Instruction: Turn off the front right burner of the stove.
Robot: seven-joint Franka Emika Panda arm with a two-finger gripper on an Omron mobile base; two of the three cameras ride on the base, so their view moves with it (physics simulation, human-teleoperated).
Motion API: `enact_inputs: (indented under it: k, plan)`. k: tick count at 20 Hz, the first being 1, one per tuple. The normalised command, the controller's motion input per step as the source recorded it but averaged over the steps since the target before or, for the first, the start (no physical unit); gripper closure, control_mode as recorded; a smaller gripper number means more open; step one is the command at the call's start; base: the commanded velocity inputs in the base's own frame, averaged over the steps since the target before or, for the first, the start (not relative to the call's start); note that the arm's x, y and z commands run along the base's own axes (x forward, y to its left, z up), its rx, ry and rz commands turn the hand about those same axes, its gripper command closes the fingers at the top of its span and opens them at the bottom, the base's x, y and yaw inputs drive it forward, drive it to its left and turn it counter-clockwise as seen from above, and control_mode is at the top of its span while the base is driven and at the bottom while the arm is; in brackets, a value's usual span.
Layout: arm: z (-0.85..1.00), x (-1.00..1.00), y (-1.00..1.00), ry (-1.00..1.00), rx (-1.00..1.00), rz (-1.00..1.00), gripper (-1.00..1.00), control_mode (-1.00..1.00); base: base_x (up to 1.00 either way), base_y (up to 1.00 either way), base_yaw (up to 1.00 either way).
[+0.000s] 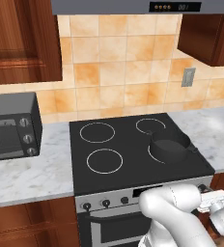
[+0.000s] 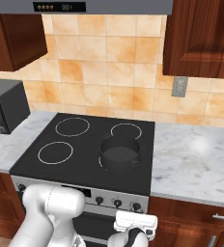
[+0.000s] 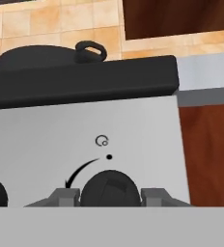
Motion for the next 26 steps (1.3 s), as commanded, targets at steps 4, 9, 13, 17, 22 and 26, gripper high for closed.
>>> enact_inputs:
  k: [4,9,13,17,22,26]
  plan:
    - [0.04,0.00,0.00,0.00,0.35,-0.07,1.00,-1.00,0.00,0.00,0.00]
    - [0.00,0.00,0.00,0.00,0.43,-0.07,1.00,-1.00,0.00,0.00,0.00]
    - [0.01,0.00,0.00,0.00,0.44,-0.05,1.00,-1.00,0.00,0.00,0.00]
    - [0.01,0.00,0.00,-0.01,0.45,-0.02,1.00,-1.00,0.00,0.00,0.00]
    - [0.03,0.00,0.00,0.00,0.48,0.00,1.00,-1.00,0.00,0.00,0.00]
    - [0.10,0.00,0.00,0.00,0.50,0.00,1.00,-1.00,0.00,0.00,0.00]
